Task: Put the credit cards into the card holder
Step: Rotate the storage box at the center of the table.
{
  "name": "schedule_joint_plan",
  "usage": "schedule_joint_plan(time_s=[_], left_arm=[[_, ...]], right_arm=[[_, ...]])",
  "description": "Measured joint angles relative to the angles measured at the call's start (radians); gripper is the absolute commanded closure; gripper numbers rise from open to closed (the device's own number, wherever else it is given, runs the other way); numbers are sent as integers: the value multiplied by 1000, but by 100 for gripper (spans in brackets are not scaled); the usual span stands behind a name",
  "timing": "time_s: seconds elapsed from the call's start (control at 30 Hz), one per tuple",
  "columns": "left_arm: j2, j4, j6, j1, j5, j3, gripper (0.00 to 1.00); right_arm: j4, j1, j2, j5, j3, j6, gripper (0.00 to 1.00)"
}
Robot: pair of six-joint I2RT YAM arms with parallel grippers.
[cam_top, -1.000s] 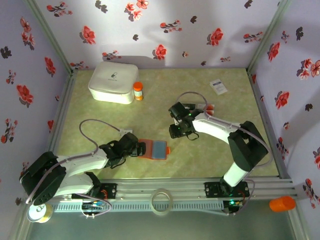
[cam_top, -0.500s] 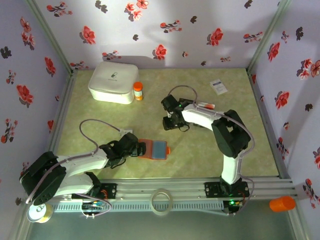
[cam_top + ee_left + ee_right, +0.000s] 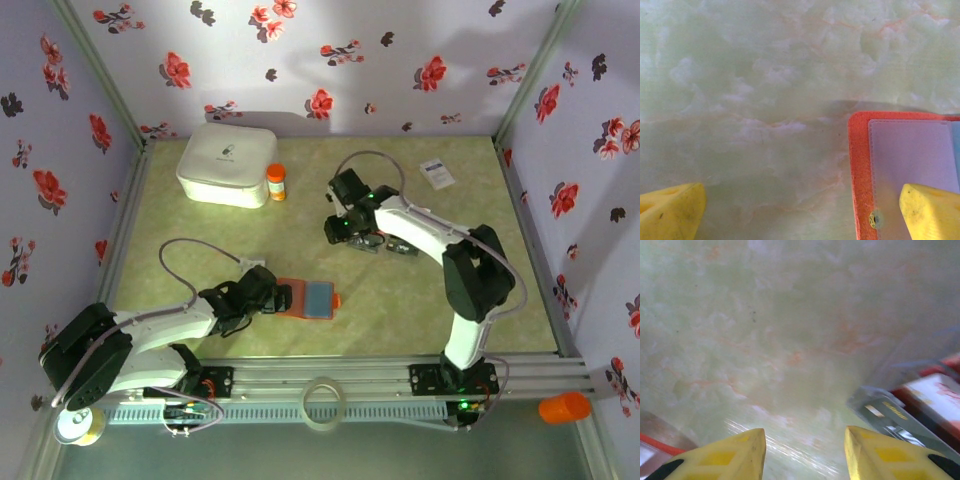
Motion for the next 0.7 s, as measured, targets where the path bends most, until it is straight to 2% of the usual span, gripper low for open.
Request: schedule_joint_plan(time_s=[0.3,0.7], left_arm=[[-5,-3,0,0,0,0,0],[-8,-3,0,0,0,0,0]], right_arm=[[-65,-66,-80,134,-91,-77,55],[-77,-253,-241,171,-243,-88,47]])
